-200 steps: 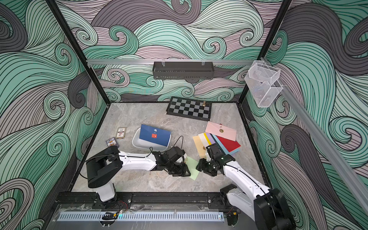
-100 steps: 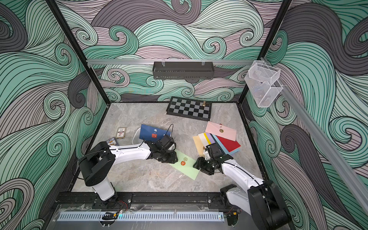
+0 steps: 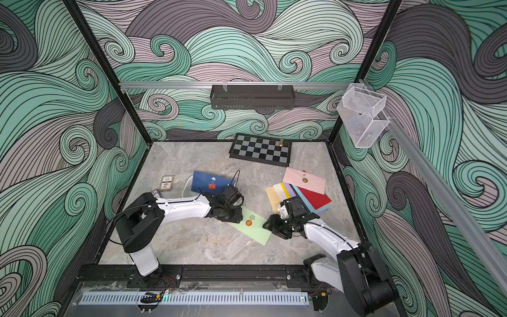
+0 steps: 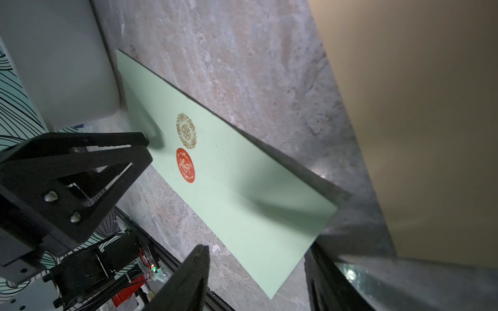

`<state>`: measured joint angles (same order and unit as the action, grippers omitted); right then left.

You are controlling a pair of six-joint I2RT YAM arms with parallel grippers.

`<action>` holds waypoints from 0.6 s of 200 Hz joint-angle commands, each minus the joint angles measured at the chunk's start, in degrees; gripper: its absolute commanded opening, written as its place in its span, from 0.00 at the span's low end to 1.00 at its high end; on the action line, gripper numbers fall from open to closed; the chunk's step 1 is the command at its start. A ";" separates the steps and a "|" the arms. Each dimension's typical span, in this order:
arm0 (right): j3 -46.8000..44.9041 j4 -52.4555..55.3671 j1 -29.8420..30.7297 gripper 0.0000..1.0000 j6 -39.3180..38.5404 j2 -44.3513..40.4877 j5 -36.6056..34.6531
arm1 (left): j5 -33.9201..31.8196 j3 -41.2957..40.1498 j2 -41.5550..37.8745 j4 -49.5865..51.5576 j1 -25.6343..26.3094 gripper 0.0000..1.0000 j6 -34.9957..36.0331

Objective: Put the sealed envelopes into the storage box
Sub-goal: Pick up the envelope from the center of the board.

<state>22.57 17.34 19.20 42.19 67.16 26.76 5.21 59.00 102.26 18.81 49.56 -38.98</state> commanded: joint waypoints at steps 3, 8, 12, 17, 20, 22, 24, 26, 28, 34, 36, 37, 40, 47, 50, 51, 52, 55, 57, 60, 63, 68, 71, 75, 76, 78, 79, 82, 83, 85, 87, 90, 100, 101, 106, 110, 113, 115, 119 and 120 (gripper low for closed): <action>-2.71 -3.00 0.04 0.61 3.12 0.70 3.03 | 2.07 -2.63 2.48 -0.60 -0.43 0.47 -1.33; -2.70 -3.51 0.05 0.61 3.70 0.21 3.67 | 2.29 -2.96 2.38 -0.83 -0.43 0.47 -1.52; -2.74 -3.89 0.05 0.61 4.24 -0.25 3.97 | 2.48 -3.27 2.29 -1.02 -0.47 0.47 -1.70; -2.71 -4.34 0.00 0.61 4.92 -0.91 4.36 | 2.73 -3.63 2.23 -1.42 -0.44 0.47 -1.87; -2.73 -4.60 0.00 0.61 5.38 -1.37 4.68 | 2.85 -3.82 2.13 -1.67 -0.43 0.47 -2.01; -2.78 -4.82 -0.03 0.61 5.67 -1.75 4.87 | 3.00 -3.92 2.08 -1.89 -0.45 0.47 -2.09; -2.79 -5.03 -0.04 0.61 5.94 -2.00 5.10 | 3.15 -3.97 2.07 -2.03 -0.41 0.47 -2.18; -2.83 -5.23 -0.02 0.61 6.27 -2.40 5.30 | 3.25 -4.09 2.03 -2.09 -0.43 0.47 -2.22; -2.85 -5.46 -0.04 0.61 6.59 -2.74 5.62 | 3.30 -4.14 2.06 -2.21 -0.43 0.47 -2.28; -3.07 -6.29 -0.03 0.61 7.67 -3.91 6.23 | 3.52 -4.42 2.03 -2.45 -0.43 0.47 -2.40; -3.06 -6.63 -0.04 0.61 8.04 -4.28 6.55 | 3.61 -4.51 1.99 -2.55 -0.43 0.47 -2.48; -3.10 -6.76 0.00 0.61 8.19 -4.47 6.77 | 3.63 -4.55 2.03 -2.59 -0.43 0.47 -2.49; -3.13 -7.24 -0.04 0.61 8.69 -5.09 6.98 | 3.73 -4.64 1.99 -2.67 -0.43 0.47 -2.58; -3.36 -8.03 -0.02 0.61 10.12 -6.65 7.54 | 3.83 -4.77 2.02 -2.86 -0.43 0.47 -2.72; -3.44 -8.33 -0.10 0.61 10.64 -7.30 7.73 | 3.92 -4.85 1.96 -2.96 -0.43 0.47 -2.76; -3.47 -8.44 -0.07 0.61 10.77 -7.52 7.75 | 3.92 -4.94 1.93 -3.02 -0.43 0.47 -2.81; -3.48 -8.54 -0.06 0.61 10.83 -7.76 7.81 | 3.97 -4.99 1.95 -3.13 -0.43 0.47 -2.83; -3.57 -8.96 -0.04 0.61 11.37 -8.47 7.95 | 4.01 -5.15 1.90 -3.23 -0.43 0.47 -2.90; -3.69 -9.27 -0.02 0.61 11.69 -8.91 7.95 | 4.01 -5.20 1.85 -3.31 -0.43 0.47 -2.93; -3.82 -9.79 -0.04 0.61 12.10 -9.57 8.08 | 4.08 -5.34 1.82 -3.52 -0.43 0.47 -2.94; -3.96 -10.19 -0.04 0.62 12.50 -10.18 7.97 | 4.10 -5.37 1.86 -3.65 -0.43 0.47 -3.01; -4.17 -10.62 -0.04 0.62 13.10 -11.06 7.73 | 4.10 -5.61 1.81 -3.82 -0.47 0.47 -3.10; -4.19 -10.80 -0.04 0.62 13.34 -11.54 7.44 | 4.10 -5.63 1.85 -3.86 -0.44 0.47 -3.11; -4.20 -11.03 -0.04 0.62 13.72 -12.08 7.33 | 4.08 -5.70 1.81 -3.94 -0.43 0.47 -3.18; -4.24 -11.11 -0.04 0.62 13.76 -12.20 7.25 | 4.09 -5.72 1.81 -3.95 -0.43 0.47 -3.19; -4.28 -11.28 0.00 0.62 13.89 -12.39 7.21 | 4.10 -5.78 1.87 -4.00 -0.43 0.47 -3.20; -4.32 -11.41 -0.02 0.62 14.02 -12.48 7.18 | 4.10 -5.80 1.88 -4.02 -0.43 0.47 -3.20; -4.43 -11.88 -0.08 0.62 14.25 -12.75 7.23 | 4.10 -5.75 1.97 -4.11 -0.43 0.47 -3.27; -4.45 -12.06 -0.02 0.62 14.28 -12.79 7.28 | 4.10 -5.75 1.93 -4.12 -0.43 0.47 -3.28; -4.52 -12.46 -0.01 0.62 14.55 -12.94 7.46 | 4.10 -5.74 1.95 -4.13 -0.43 0.47 -3.29; -4.65 -12.81 -0.03 0.62 14.75 -13.00 7.54 | 4.10 -5.79 2.04 -4.13 -0.43 0.47 -3.29; -4.84 -13.37 -0.04 0.62 14.98 -13.09 7.79 | 4.10 -5.75 1.99 -4.13 -0.43 0.47 -3.37; -5.24 -14.43 -0.04 0.61 15.39 -13.10 8.25 | 4.27 -6.01 1.92 -4.29 -0.43 0.47 -3.45; -5.29 -14.48 -0.04 0.61 15.43 -13.10 8.28 | 4.27 -6.01 1.91 -4.34 -0.43 0.47 -3.46; -5.47 -14.49 -0.04 0.61 15.27 -12.95 8.30 | 4.28 -6.15 1.83 -4.51 -0.43 0.47 -3.47; -5.66 -14.54 -0.04 0.61 15.06 -12.76 8.31 | 4.28 -6.26 1.68 -4.56 -0.43 0.47 -3.55; -5.77 -14.53 -0.04 0.60 14.84 -12.57 8.23 | 4.32 -6.40 1.67 -4.64 -0.43 0.47 -3.56; -5.89 -14.40 -0.04 0.60 14.71 -12.42 8.22 | 4.36 -6.48 1.53 -4.72 -0.43 0.47 -3.62; -6.03 -14.09 -0.04 0.59 14.26 -12.09 8.15 | 4.37 -6.57 1.41 -4.95 -0.43 0.47 -3.64; -6.04 -13.91 -0.04 0.59 14.11 -12.02 8.09 | 4.37 -6.60 1.39 -4.98 -0.43 0.47 -3.64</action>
<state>18.00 5.93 19.05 55.53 54.39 33.30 7.46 55.35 101.25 11.00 48.88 -41.65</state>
